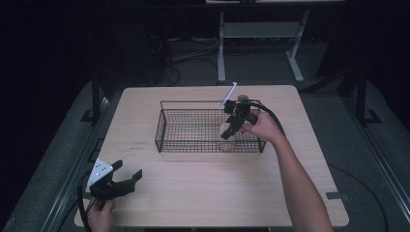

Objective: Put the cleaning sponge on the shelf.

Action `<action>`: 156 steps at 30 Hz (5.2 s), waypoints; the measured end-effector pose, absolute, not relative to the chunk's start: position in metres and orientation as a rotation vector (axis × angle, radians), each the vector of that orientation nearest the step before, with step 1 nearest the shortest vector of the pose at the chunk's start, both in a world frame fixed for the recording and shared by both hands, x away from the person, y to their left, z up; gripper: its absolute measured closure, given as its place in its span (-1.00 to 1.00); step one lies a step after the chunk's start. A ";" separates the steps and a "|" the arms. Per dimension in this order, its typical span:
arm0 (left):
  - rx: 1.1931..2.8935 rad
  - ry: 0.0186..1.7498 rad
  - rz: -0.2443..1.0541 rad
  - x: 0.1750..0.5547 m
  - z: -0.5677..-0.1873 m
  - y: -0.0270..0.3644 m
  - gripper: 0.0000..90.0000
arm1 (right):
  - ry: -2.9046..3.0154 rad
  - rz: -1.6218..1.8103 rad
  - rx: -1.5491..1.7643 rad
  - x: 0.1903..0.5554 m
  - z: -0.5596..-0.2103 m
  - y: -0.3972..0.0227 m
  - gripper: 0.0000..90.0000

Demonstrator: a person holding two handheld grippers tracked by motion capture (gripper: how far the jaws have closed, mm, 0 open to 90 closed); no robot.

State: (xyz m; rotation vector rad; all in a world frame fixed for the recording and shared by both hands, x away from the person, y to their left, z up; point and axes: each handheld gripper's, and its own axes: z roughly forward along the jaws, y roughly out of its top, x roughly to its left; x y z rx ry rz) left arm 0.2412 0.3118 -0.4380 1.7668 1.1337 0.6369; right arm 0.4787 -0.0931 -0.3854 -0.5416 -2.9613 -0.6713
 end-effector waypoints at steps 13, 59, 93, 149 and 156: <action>1.782 1.125 0.642 0.239 -0.438 0.310 -0.69 | -2.966 -0.688 -0.540 0.473 -0.378 -0.095 -0.52; 1.787 1.123 0.640 0.238 -0.439 0.310 -0.69 | -3.009 -0.749 -0.489 0.437 -0.341 -0.111 -0.53; 1.791 1.119 0.639 0.237 -0.439 0.308 -0.69 | -3.002 -0.770 -0.480 0.401 -0.346 -0.134 -0.53; 1.799 1.114 0.641 0.236 -0.439 0.307 -0.69 | -2.995 -0.790 -0.446 0.350 -0.385 -0.145 -0.55; 1.799 1.116 0.639 0.236 -0.439 0.306 -0.69 | -2.987 -0.800 -0.478 0.345 -0.394 -0.156 -0.56</action>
